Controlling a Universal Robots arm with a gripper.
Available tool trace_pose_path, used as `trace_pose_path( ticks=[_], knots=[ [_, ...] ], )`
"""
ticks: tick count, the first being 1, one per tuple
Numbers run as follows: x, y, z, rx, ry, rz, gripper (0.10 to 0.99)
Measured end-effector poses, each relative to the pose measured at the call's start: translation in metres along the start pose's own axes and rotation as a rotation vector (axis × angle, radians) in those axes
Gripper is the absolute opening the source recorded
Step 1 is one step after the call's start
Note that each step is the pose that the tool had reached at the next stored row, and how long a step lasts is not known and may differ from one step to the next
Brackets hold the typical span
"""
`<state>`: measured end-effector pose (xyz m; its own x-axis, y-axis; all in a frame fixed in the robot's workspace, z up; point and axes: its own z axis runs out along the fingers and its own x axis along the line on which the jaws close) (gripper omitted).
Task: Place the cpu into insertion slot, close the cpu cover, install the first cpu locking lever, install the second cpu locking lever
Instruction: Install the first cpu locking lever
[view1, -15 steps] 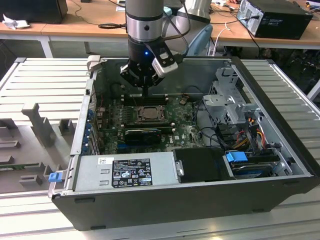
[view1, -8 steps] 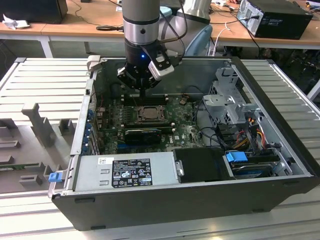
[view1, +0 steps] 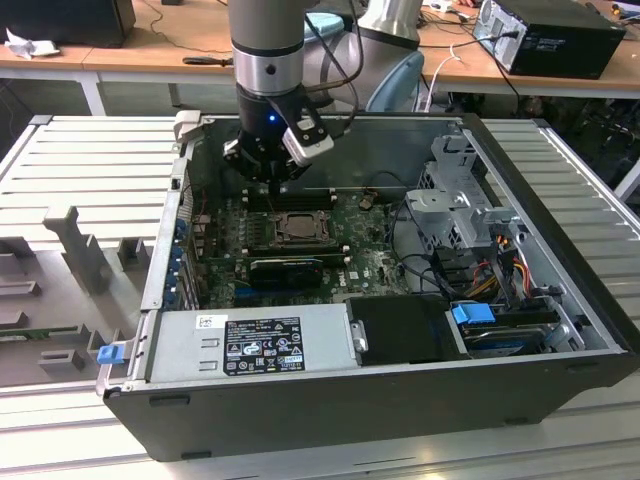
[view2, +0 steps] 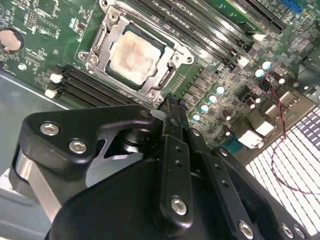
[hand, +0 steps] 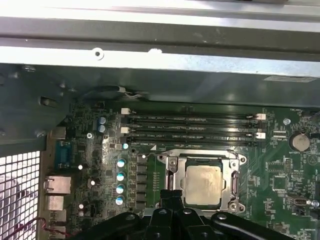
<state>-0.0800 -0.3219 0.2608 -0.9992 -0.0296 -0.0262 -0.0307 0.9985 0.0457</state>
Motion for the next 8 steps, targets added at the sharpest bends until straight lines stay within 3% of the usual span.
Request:
trace_pose_path(
  ticks=[1,2,3,4,8],
  knots=[
    [0.0015,0.0002,0.0026,0.000,0.0000,0.000,0.106],
    [0.0075,0.0004,0.0025,-0.015,-0.0004,0.000,0.106],
    [0.0099,0.0005,0.0024,-0.053,-0.0015,0.001,0.106],
    [0.0109,0.0005,0.0024,-0.072,-0.0021,0.002,0.106],
    [0.0152,0.0006,0.0023,-0.073,-0.0021,0.002,0.106]
  ],
)
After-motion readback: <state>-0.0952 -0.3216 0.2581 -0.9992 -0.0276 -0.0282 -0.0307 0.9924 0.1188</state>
